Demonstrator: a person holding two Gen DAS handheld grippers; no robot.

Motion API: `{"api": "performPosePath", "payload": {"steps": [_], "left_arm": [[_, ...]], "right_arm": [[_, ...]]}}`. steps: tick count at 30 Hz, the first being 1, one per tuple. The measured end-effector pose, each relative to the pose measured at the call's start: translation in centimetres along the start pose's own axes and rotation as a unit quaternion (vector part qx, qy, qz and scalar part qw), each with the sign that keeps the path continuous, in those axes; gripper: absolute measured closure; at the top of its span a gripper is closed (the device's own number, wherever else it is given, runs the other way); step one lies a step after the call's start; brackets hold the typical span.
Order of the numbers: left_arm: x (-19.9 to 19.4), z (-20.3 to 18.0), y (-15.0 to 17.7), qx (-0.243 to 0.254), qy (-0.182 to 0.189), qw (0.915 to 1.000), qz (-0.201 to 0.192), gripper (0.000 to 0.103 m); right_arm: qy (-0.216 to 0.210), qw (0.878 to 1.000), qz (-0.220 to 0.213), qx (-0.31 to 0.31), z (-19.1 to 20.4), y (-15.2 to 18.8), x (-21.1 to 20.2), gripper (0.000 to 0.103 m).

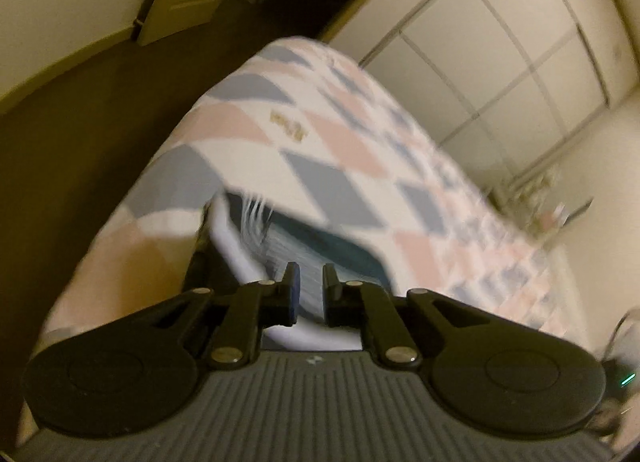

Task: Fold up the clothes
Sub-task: 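Lower the folded sweater onto the green garment with both grippers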

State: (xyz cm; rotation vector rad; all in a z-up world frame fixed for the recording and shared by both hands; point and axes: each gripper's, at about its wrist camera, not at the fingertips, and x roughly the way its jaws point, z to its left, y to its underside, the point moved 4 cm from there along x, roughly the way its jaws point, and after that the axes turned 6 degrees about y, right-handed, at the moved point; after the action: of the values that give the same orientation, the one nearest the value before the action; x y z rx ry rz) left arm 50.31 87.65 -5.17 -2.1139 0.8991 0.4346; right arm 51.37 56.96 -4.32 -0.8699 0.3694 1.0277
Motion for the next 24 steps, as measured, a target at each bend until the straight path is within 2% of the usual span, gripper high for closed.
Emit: {"api": "performPosePath", "payload": {"steps": [2,5,7,11,19,24], "left_arm": [[0.5,1.1,1.9,-0.007,-0.026,0.9992,0.029,0.098],[1.2,3.1,3.9,-0.024,-0.044,0.9975,0.051,0.100],[1.1,3.3,4.0,-0.027,-0.045,0.9975,0.049,0.100],[0.2,1.8,3.8,-0.003,-0.055,0.9974,0.047,0.101],[-3.7,-0.4,5.1,0.019,-0.043,0.9985,0.029,0.098],[-1.8,0.8,7.7,0.038,-0.087,0.9932,0.068,0.098]], "right_arm": [[-0.010,0.999,0.016,-0.027,0.9,1.6,-0.8,0.063],[0.014,0.997,0.053,-0.057,1.1,4.0,0.2,0.063],[0.034,0.995,0.067,-0.064,0.5,5.1,1.2,0.064],[0.052,0.994,0.074,-0.063,0.2,4.7,1.8,0.062],[0.073,0.991,0.078,-0.077,1.2,4.7,1.6,0.058],[0.083,0.989,0.084,-0.083,1.4,4.9,2.0,0.058]]}}
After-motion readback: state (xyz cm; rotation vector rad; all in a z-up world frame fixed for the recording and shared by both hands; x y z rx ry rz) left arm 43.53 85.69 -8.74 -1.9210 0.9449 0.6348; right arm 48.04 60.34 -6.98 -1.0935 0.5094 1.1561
